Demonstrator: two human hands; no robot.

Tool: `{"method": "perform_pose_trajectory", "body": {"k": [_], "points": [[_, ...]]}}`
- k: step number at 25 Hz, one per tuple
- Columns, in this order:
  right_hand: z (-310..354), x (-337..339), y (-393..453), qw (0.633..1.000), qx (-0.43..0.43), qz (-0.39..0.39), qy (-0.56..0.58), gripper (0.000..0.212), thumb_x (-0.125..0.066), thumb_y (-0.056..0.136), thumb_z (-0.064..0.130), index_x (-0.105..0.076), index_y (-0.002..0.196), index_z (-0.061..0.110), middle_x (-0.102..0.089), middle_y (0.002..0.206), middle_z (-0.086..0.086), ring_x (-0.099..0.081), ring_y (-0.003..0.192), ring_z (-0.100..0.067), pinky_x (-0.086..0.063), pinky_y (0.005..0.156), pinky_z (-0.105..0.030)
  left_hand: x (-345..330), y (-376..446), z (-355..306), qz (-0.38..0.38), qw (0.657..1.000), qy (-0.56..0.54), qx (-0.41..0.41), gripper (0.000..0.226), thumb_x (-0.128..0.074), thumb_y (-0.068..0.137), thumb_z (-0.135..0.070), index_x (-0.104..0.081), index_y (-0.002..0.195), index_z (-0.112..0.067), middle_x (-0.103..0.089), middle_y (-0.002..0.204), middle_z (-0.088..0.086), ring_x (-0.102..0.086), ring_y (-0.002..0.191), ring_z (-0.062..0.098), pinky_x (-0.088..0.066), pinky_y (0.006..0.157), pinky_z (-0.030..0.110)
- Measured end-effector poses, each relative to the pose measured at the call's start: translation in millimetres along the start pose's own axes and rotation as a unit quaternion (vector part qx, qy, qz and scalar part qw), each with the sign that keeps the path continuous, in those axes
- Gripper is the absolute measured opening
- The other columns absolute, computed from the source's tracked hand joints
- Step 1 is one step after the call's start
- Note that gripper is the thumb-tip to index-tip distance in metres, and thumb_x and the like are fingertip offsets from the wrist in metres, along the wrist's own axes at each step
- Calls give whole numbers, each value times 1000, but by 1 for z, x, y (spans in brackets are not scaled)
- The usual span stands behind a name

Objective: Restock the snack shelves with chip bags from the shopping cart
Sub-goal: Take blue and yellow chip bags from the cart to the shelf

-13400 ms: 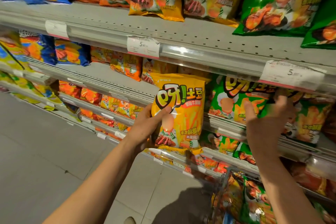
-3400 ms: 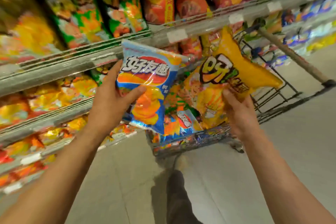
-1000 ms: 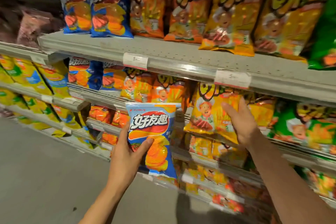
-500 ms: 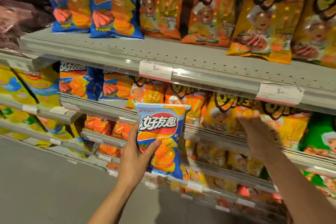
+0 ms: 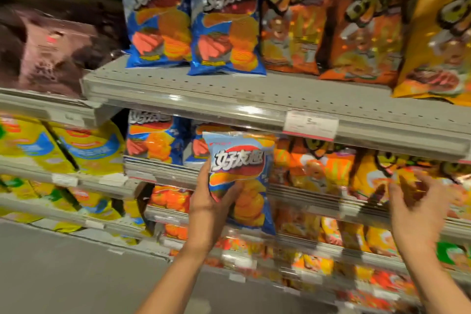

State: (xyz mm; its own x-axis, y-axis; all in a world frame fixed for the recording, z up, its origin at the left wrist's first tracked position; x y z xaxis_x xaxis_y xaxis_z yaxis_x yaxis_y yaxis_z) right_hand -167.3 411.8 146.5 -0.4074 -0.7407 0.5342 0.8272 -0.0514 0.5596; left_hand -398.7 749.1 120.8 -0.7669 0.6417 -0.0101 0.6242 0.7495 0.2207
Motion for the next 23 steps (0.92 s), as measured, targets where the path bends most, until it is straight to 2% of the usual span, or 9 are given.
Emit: {"method": "perform_pose_trajectory", "body": {"k": [3,5,7,8,11,13,18,21,23], "points": [[71,-51,-32,983,61,149,91,26,-68,91,7,-63,116,15,-62,101,-15,-56,97,-29,-41,90,-39,40,44,-12,-31,998,56,-29,81,-79,80,-31,-41,151,-19,-60,140,-4,-59,124,4,-45,99,11],[122,-82,-53,952,90,238,171,36,-67,89,-7,-63,114,18,-63,102,-11,-60,93,-20,-45,88,-31,57,68,-17,-32,993,103,-51,80,-79,83,-31,-38,151,-19,-52,141,-17,-48,123,-18,-33,97,-1],[155,-107,-70,928,106,312,171,37,-69,89,-3,-63,115,22,-66,104,-6,-62,91,-5,-47,84,-16,64,90,-17,-25,989,138,-56,83,-78,86,-35,-35,154,-17,-41,142,-24,-35,123,-29,-24,95,-7],[167,-116,-77,919,119,341,155,36,-70,90,3,-63,116,27,-66,106,-1,-61,93,1,-46,82,-10,65,100,-16,-23,986,154,-58,82,-77,87,-37,-36,153,-14,-42,143,-19,-36,127,-22,-24,96,-5],[193,-138,-88,908,182,364,102,33,-70,91,15,-64,122,26,-62,114,4,-59,107,-10,-49,87,-21,64,127,-12,-32,980,191,-56,68,-76,87,-41,-48,140,-10,-62,132,4,-58,119,17,-45,95,26],[202,-146,-92,903,207,369,73,36,-68,92,17,-62,126,23,-60,117,3,-57,111,-15,-48,93,-30,61,136,-8,-46,977,198,-58,61,-76,87,-41,-52,132,-8,-66,119,10,-62,110,27,-50,91,39],[206,-158,-105,885,228,405,1,44,-61,96,29,-51,139,28,-51,131,6,-45,124,-15,-34,100,-23,56,131,15,0,966,254,-43,80,-76,85,-45,-41,146,-8,-53,128,14,-49,123,30,-43,101,41],[220,-161,-115,871,268,410,-24,53,-55,98,35,-40,148,32,-43,140,9,-38,133,-14,-34,112,-32,48,119,23,24,972,230,-34,93,-75,85,-46,-27,156,-9,-42,149,13,-33,140,23,-33,109,33],[238,-161,-123,864,311,395,-15,61,-56,98,34,-32,155,33,-34,148,8,-33,138,-13,-33,117,-36,47,122,23,25,972,231,-37,91,-76,85,-44,-30,154,-6,-44,142,14,-37,137,27,-39,108,40]]}}
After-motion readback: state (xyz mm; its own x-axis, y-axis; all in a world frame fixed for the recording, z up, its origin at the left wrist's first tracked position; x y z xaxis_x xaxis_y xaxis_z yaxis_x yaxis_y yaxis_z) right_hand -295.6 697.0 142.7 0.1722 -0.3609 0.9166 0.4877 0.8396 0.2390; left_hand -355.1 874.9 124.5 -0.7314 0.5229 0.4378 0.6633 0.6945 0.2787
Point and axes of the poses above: each hand's wrist, its own y-axis towards the middle knuckle, its own x-axis out of the back of the hand, z = x × y, the point moved 5 cm from there along y, towards the middle knuckle
